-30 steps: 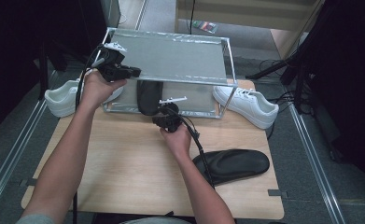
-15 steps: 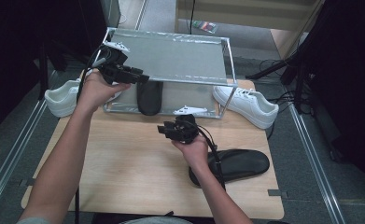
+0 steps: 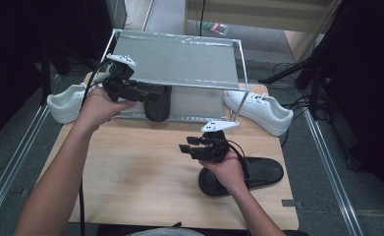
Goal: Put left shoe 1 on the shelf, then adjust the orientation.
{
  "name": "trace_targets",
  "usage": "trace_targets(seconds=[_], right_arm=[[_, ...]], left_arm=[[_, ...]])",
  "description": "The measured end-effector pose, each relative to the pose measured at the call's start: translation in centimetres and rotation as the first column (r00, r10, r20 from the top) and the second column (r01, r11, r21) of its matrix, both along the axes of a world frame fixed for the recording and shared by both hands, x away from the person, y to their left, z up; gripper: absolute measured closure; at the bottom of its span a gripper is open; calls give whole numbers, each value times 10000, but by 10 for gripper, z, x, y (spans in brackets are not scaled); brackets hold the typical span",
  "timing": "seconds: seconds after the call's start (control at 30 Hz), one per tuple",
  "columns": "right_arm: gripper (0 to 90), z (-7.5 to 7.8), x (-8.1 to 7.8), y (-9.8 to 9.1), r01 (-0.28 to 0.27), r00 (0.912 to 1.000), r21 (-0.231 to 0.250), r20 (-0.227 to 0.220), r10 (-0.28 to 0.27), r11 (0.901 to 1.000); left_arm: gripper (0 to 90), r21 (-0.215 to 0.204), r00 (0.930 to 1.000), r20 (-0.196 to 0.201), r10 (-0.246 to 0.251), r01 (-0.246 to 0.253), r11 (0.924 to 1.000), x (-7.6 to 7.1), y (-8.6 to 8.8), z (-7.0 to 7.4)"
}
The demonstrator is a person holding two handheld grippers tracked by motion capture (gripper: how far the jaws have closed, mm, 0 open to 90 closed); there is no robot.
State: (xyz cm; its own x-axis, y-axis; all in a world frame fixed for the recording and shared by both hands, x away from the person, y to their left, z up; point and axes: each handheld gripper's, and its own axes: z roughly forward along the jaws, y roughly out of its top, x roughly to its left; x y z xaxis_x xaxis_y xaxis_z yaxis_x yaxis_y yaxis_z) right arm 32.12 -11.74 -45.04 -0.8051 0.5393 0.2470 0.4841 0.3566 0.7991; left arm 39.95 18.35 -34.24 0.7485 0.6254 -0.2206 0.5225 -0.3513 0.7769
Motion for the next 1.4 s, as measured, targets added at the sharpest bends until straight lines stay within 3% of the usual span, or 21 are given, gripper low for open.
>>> trace_targets(seconds=[0.13, 0.2, 0.33, 0.43, 0.53, 0.8, 0.97, 1.07, 1.2, 1.4], right_arm=[[566, 2, -6, -12, -170, 9985, -591, 506, 200, 9981], [583, 0, -8, -19, -63, 9984, -754, 554, 105, 9971], [582, -1, -12, -28, -64, 9987, -649, 509, 97, 9979], [577, 0, -14, -34, -330, 9975, -690, 602, 372, 9971], [580, -2, -16, -39, -552, 9950, -898, 783, 623, 9944], [583, -5, -12, -58, -668, 9955, -1061, 592, 733, 9921], [580, -10, -12, -72, -735, 9956, -1135, 503, 797, 9908], [603, -11, -11, -81, -504, 9972, -1271, 484, 569, 9906], [620, -9, -8, -90, -208, 9985, -892, 479, 251, 9958], [673, -12, -8, -103, 71, 9992, -1101, 409, -26, 9939]], left_arm=[[384, -1, 10000, -27, 14, -14, 10000, -9, -1, -4], [383, 65, 10000, -5, -45, 45, 10000, -13, -2, -8], [382, 97, 10000, 41, -28, 27, 9999, -22, -4, -15], [385, 364, 9992, 382, -129, 115, 9993, -31, -6, -22], [387, 320, 9994, 316, -123, 113, 9994, -38, -5, -27], [388, 254, 9996, 289, 51, -59, 9997, -60, -4, -45], [389, 453, 9996, 266, 136, -148, 9989, -72, -4, -62], [391, 552, 9997, 178, 147, -157, 9984, -76, -4, -70], [390, 757, 10000, -44, -21, 24, 9971, -80, -8, -81], [387, 941, 9989, -217, -411, 429, 9946, -83, -15, -90]])
